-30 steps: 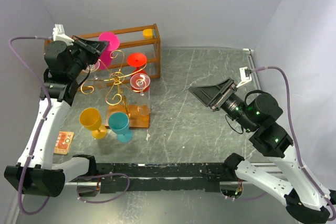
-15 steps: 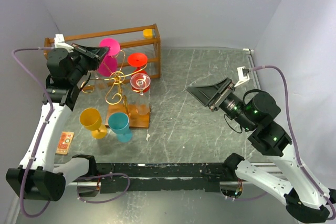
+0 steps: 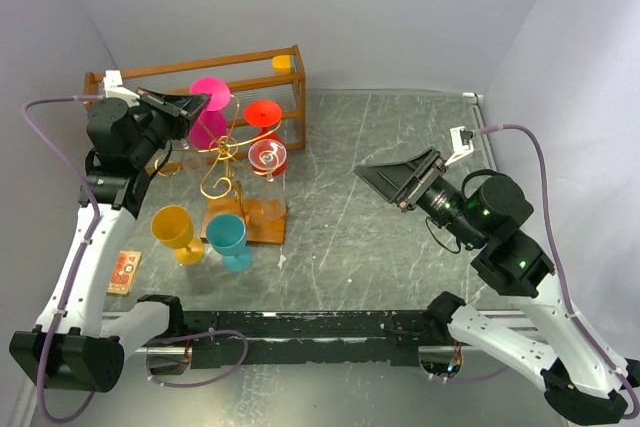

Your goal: Place the wine glass upside down on the wine glass rack

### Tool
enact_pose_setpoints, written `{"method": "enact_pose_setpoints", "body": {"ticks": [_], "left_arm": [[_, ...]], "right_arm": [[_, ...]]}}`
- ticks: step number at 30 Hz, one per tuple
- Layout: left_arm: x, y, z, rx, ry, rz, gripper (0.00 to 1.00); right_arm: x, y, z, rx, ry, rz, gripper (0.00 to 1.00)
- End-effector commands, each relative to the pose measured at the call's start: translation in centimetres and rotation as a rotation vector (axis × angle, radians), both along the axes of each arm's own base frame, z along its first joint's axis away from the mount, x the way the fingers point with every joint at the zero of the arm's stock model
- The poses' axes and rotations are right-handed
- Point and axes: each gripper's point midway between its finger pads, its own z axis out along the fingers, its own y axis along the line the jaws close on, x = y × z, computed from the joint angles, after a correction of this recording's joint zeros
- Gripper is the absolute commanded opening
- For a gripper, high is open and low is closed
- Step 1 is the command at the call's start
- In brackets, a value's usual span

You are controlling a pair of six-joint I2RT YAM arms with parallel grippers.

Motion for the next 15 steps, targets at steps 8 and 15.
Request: {"method": "enact_pose_setpoints", "body": {"ticks": [8,15], "left_arm": [[-1.6,-1.5,0.2,-0.042,0.003,-0.104,0.07],[-1.7,-2.2,0.4,-0.032,-0.004,-0.147,0.07]], "right_arm": [[-0.1,0.1,-0.2,0.010,-0.003,0.010,0.66],[-0.1,0.3,-0.4,0.016,-0.002,0.017,0.67]]}}
